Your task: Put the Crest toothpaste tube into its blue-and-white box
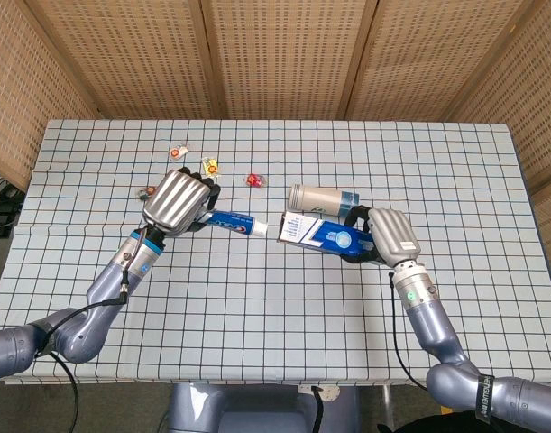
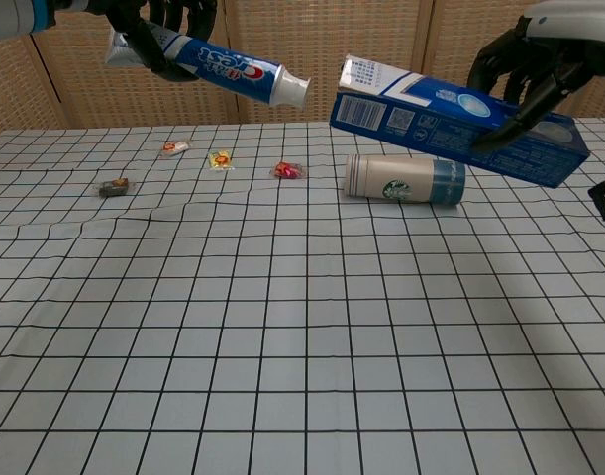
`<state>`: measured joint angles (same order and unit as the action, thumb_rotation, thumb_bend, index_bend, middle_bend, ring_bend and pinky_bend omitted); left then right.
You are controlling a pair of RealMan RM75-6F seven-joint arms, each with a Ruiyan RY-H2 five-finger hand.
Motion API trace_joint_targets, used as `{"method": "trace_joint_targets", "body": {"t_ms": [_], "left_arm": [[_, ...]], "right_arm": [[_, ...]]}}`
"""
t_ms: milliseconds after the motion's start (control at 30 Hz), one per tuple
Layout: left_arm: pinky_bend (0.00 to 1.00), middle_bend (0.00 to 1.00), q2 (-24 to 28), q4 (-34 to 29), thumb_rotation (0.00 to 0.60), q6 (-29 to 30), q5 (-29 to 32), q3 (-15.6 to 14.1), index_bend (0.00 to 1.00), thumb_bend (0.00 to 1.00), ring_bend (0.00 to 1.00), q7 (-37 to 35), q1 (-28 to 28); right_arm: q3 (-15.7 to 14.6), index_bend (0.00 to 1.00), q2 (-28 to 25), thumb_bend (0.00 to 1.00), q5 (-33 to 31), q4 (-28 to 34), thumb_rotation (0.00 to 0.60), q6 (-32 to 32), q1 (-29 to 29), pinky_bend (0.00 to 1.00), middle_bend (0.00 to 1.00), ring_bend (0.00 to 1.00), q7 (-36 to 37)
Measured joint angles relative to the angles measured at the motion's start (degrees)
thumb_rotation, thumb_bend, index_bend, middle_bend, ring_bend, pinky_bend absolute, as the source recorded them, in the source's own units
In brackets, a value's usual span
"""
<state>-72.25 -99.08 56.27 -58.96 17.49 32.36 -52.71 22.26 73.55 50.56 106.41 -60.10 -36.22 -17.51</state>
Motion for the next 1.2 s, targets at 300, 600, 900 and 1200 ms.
{"method": "trace_joint_targets", "body": {"t_ms": [300, 600, 900, 1200], "left_arm": [[0.48, 0.57, -1.75, 0.6, 0.6, 1.45, 1.86, 0.09, 0.85, 0.63, 0.54, 0.65, -1.74], [0.48, 0.57, -3.42, 1.21, 0.6, 1.95, 2.89, -0.64, 0.85, 0.63, 0.54, 1.03, -2.83], [0.48, 0.57, -4.8, 1.6, 0.6, 2.18, 3.2, -0.6, 0.85, 0.63, 0.54, 1.71, -4.54], [0.47, 0.57, -5.93, 1.78, 0.6, 2.28, 3.42, -1.1, 0.84, 0.62, 0.54, 5.54, -6.81]], "right_arm": [[-1.33, 0.72, -0.61, 0.21, -0.86, 0.52, 0.6, -0.54, -0.7, 0.62, 0.54, 0.6, 0.95], [-2.34, 0.72, -0.35, 0.21, -0.82, 1.97, 0.6, -1.21, -1.6, 0.62, 0.54, 0.6, 1.4], [-2.93, 0.72, 0.03, 0.21, -1.27, 2.66, 0.6, -1.7, -2.65, 0.62, 0.54, 0.6, 1.5], [-3.25, 0.72, 0.72, 0.21, -1.86, 1.98, 0.6, -1.26, -3.25, 0.62, 0.54, 0.6, 3.2]]}}
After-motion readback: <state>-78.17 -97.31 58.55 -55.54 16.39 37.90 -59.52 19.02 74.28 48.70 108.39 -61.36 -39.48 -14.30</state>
